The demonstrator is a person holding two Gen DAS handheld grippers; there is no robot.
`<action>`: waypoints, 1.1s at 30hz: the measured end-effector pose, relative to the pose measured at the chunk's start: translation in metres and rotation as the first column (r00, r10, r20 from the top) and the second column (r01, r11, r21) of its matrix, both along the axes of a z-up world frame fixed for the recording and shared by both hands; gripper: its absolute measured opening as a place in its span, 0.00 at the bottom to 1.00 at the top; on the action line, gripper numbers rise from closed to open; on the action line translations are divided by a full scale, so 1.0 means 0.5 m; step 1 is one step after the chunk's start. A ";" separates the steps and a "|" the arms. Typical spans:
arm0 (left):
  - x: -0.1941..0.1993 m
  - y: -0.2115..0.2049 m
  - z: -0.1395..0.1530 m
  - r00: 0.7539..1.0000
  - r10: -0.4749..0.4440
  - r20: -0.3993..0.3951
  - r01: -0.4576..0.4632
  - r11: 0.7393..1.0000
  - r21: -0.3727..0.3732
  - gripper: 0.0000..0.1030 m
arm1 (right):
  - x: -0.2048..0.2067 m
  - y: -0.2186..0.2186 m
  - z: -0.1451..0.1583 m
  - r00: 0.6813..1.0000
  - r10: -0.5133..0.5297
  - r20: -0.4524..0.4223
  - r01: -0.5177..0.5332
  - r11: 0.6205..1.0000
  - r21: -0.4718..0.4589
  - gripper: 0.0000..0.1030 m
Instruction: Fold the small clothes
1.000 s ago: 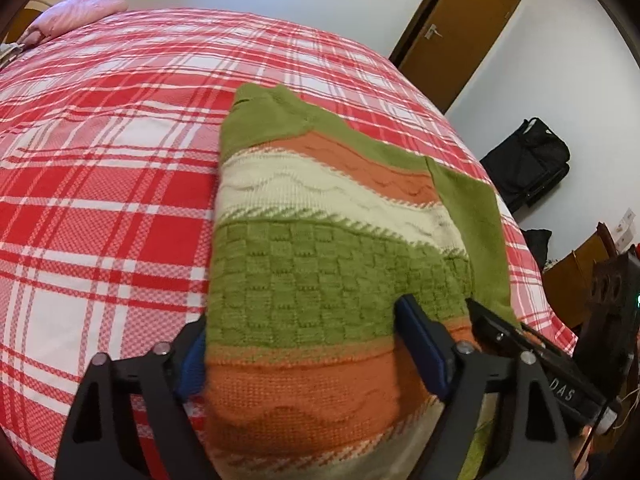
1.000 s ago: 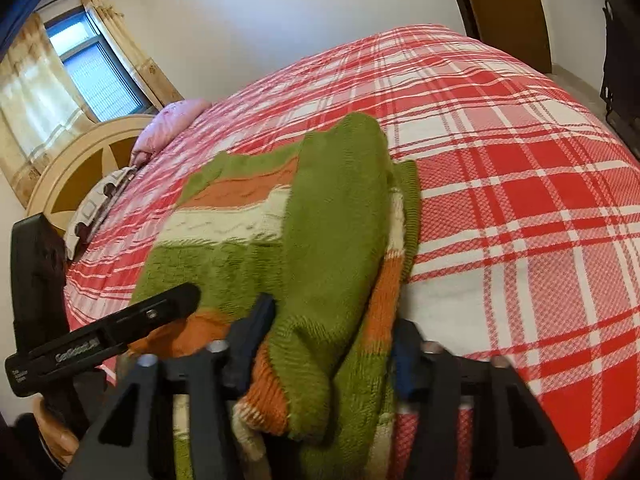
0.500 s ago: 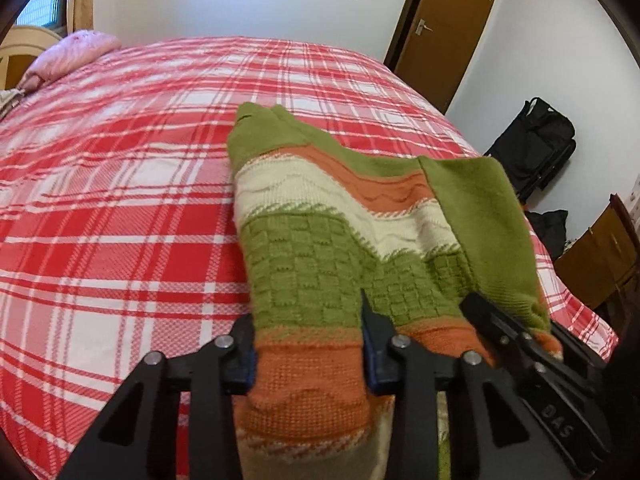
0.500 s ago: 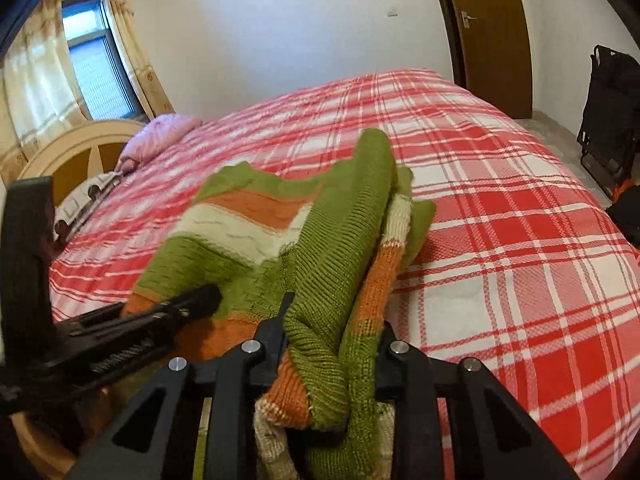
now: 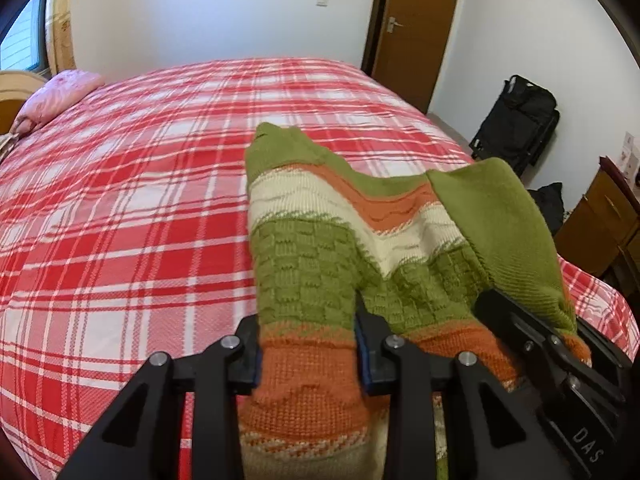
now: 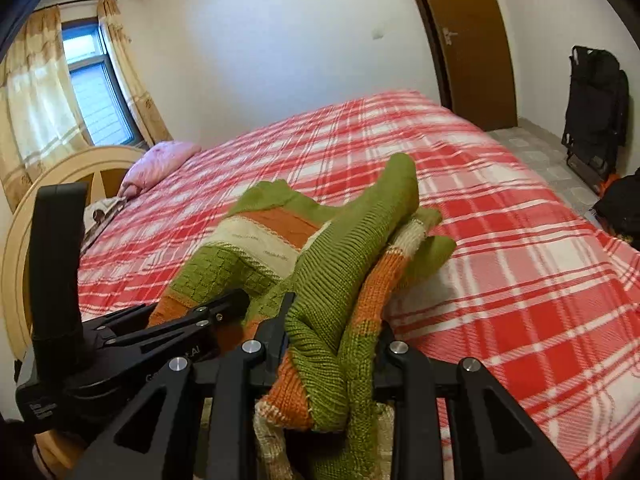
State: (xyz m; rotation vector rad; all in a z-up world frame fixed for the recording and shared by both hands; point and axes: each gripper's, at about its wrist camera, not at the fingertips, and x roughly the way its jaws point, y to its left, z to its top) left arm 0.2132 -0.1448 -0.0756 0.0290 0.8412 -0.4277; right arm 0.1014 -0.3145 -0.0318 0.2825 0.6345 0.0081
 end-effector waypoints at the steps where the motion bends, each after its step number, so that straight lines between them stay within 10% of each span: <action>1: -0.005 -0.008 0.005 1.000 -0.014 0.011 0.014 1.000 -0.001 0.33 | -0.009 -0.002 0.005 1.000 -0.007 0.009 0.007 1.000 -0.006 0.27; 18: -0.064 -0.237 0.033 0.955 -0.268 0.131 0.262 0.963 0.060 0.32 | -0.147 -0.165 0.017 0.946 -0.315 0.075 0.313 0.949 0.033 0.27; 33: -0.064 -0.315 -0.020 0.948 -0.306 0.087 0.293 0.947 0.135 0.37 | -0.163 -0.252 -0.098 0.893 -0.443 -0.080 0.450 0.884 0.129 0.27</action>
